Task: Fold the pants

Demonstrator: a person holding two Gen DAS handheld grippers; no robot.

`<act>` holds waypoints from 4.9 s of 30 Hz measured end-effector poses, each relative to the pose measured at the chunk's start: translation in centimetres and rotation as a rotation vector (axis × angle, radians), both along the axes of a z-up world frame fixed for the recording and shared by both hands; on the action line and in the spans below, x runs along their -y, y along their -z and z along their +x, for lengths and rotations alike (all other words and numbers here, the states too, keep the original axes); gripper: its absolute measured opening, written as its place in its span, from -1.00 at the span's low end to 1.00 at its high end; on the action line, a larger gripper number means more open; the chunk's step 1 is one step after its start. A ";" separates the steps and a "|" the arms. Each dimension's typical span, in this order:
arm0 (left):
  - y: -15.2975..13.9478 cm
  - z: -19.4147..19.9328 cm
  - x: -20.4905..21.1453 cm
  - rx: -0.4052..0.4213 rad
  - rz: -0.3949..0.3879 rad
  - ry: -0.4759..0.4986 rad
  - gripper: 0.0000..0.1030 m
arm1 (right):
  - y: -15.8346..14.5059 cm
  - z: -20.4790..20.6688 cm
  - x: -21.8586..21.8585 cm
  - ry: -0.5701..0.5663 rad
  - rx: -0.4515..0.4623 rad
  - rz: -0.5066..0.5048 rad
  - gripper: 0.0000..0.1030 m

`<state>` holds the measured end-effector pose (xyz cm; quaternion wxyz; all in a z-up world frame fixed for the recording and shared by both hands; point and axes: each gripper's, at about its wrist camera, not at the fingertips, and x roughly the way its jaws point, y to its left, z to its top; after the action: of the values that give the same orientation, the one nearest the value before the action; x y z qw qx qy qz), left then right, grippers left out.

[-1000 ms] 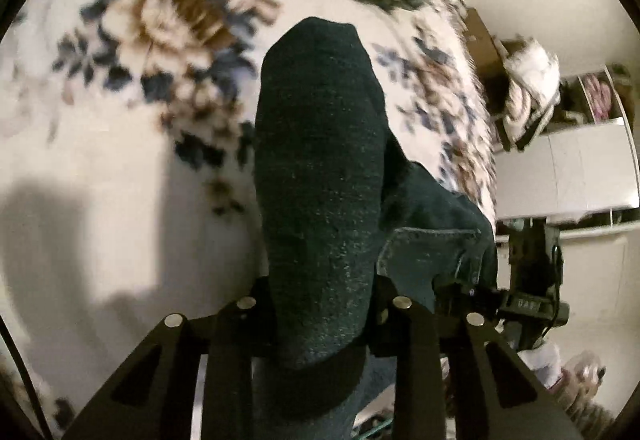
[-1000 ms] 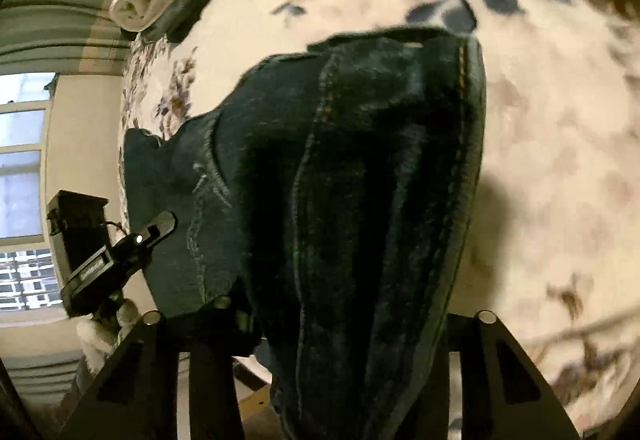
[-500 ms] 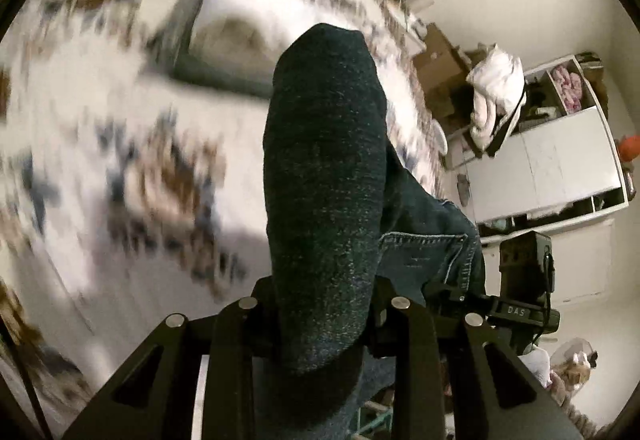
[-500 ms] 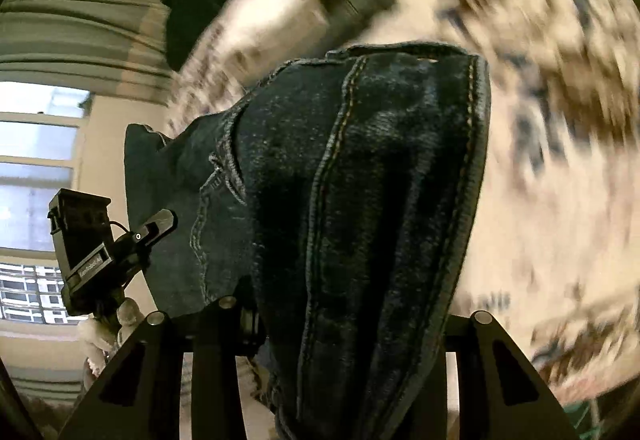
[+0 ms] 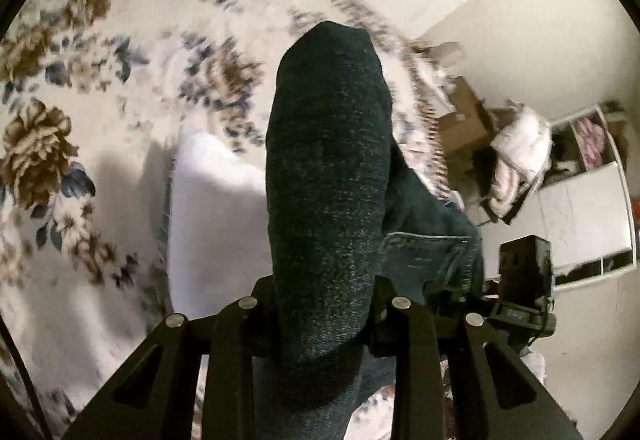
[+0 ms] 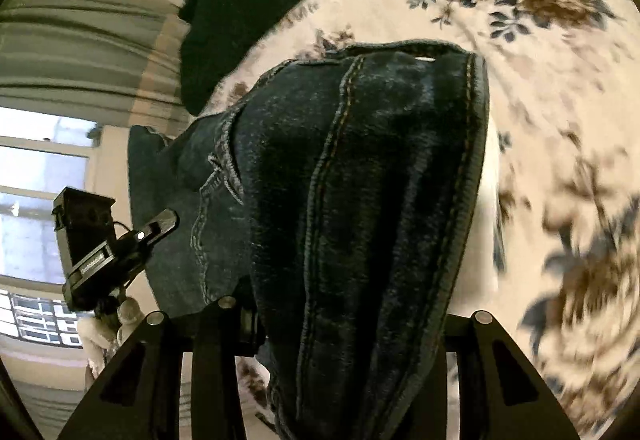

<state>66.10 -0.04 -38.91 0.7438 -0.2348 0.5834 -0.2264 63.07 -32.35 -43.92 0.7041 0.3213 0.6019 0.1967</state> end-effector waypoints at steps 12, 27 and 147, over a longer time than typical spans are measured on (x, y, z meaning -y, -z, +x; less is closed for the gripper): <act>7.7 0.4 -4.6 -0.121 0.147 -0.028 0.24 | 7.7 2.8 1.1 -0.003 -0.132 -0.134 0.54; -1.4 -7.9 1.0 0.146 0.634 -0.080 0.78 | -4.1 -7.7 -7.0 0.084 0.095 -0.836 0.86; -34.0 -39.8 -1.0 0.618 0.618 -0.155 1.00 | -43.6 -45.7 -14.6 0.370 0.504 -0.871 0.97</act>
<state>26.30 0.93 -4.87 0.9334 0.0343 0.3545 -0.0443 17.40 -17.74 -0.34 0.9179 0.0427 0.3734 -0.1274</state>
